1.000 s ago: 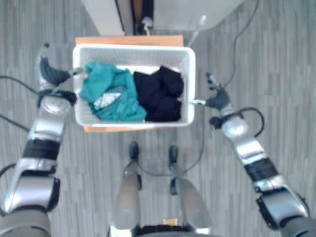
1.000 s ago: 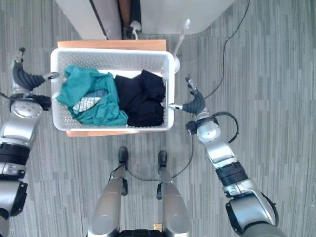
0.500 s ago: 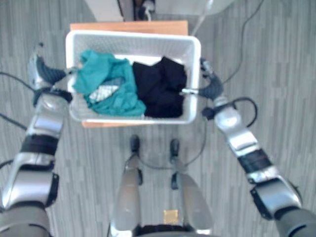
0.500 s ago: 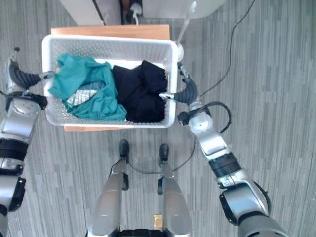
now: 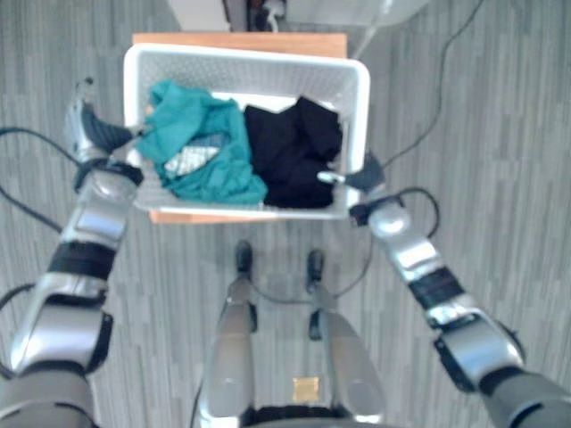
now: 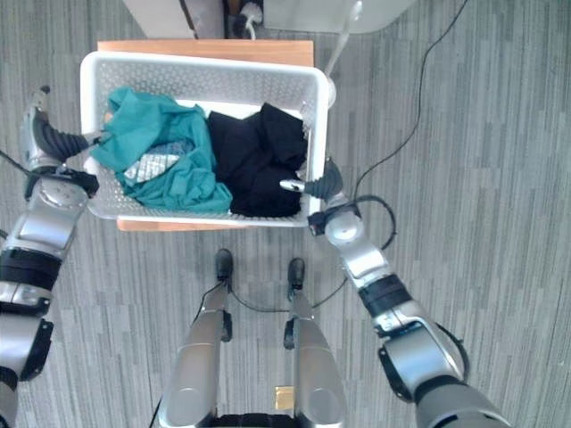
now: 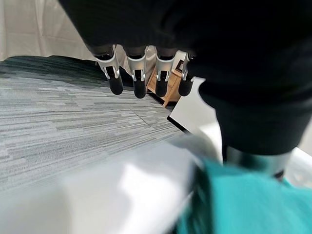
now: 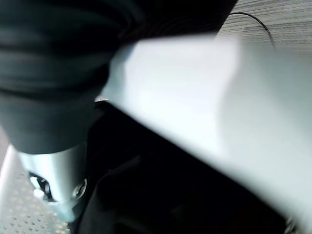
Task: Grab the laundry basket,head to the washer,open it,put in the laundry and shut it.
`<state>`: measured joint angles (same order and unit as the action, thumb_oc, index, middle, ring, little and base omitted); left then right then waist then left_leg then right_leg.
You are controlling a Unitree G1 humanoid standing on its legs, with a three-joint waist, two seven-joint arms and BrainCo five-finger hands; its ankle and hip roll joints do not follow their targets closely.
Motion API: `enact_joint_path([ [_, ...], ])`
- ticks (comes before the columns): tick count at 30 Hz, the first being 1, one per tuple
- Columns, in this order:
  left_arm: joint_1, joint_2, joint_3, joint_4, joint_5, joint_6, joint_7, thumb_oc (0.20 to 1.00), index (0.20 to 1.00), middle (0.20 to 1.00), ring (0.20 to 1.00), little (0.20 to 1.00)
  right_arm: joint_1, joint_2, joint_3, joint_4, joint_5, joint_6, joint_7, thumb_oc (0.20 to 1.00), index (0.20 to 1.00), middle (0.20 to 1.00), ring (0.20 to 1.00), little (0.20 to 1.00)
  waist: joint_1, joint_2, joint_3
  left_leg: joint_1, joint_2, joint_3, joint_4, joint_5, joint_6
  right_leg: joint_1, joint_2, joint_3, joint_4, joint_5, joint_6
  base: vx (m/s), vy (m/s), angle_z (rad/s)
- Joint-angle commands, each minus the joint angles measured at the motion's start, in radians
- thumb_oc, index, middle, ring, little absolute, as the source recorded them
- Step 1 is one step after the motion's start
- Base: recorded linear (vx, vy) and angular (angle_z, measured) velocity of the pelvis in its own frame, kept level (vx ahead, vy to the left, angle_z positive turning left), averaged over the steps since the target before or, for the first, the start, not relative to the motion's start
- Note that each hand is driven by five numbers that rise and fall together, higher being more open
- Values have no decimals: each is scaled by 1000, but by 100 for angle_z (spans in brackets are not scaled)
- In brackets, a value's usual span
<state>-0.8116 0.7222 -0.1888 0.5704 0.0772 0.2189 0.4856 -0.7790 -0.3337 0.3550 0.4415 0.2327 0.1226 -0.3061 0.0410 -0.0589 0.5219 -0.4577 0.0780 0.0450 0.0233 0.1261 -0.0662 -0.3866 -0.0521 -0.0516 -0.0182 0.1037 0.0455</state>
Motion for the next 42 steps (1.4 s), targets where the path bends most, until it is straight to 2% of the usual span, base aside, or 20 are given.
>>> enact_joint_path([
  [1,-29,-15,5,6,7,-2,51,1000,1000,1000,1000,1000,-42,24,5,23,76,-15,-34,1000,1000,1000,1000,1000,27,13,-31,-85,15,-18,160,-165,16,-43,-107,-54,97,-62,49,0,0,0],
  [8,-59,-23,-23,-47,-2,-7,53,1000,1000,1000,1000,1000,-175,62,16,140,139,-11,-65,1000,1000,1000,1000,1000,53,33,-29,-103,-5,-22,160,-161,17,-49,-121,-65,99,-57,54,1,6,2],
  [16,-76,-21,-43,-78,-10,-16,44,1000,1000,1000,1000,1000,-248,28,-12,210,162,-2,-95,1000,1000,1000,1000,1000,62,42,-25,-122,-18,-24,156,-158,21,-63,-130,-78,106,-59,56,6,15,7],
  [29,-72,8,-40,-67,-12,-39,27,1000,1000,1000,1000,1000,-221,-85,-19,154,79,23,-40,1000,1000,1000,1000,1000,44,12,-29,-111,-15,-22,161,-168,29,-55,-127,-87,110,-61,61,0,0,0],
  [34,-50,16,-32,-74,-5,-49,6,1000,1000,1000,1000,1000,-223,-132,1,169,35,34,15,1000,1000,1000,1000,1000,36,-1,-32,-102,-11,-21,166,-175,27,-48,-124,-87,111,-62,58,0,0,0],
  [37,-23,26,-13,-104,11,-48,-24,1000,1000,1000,1000,1000,-193,-183,23,180,-48,82,104,1000,1000,1000,1000,1000,30,-7,-32,-103,-9,-24,171,-177,26,-45,-122,-92,110,-65,58,0,0,0],
  [42,-12,24,-3,-117,22,-47,-38,1000,1000,1000,1000,1000,-193,-239,-4,213,-61,78,108,1000,1000,1000,1000,1000,25,-10,-35,-106,-8,-30,171,-177,27,-45,-121,-98,114,-69,59,0,0,0],
])
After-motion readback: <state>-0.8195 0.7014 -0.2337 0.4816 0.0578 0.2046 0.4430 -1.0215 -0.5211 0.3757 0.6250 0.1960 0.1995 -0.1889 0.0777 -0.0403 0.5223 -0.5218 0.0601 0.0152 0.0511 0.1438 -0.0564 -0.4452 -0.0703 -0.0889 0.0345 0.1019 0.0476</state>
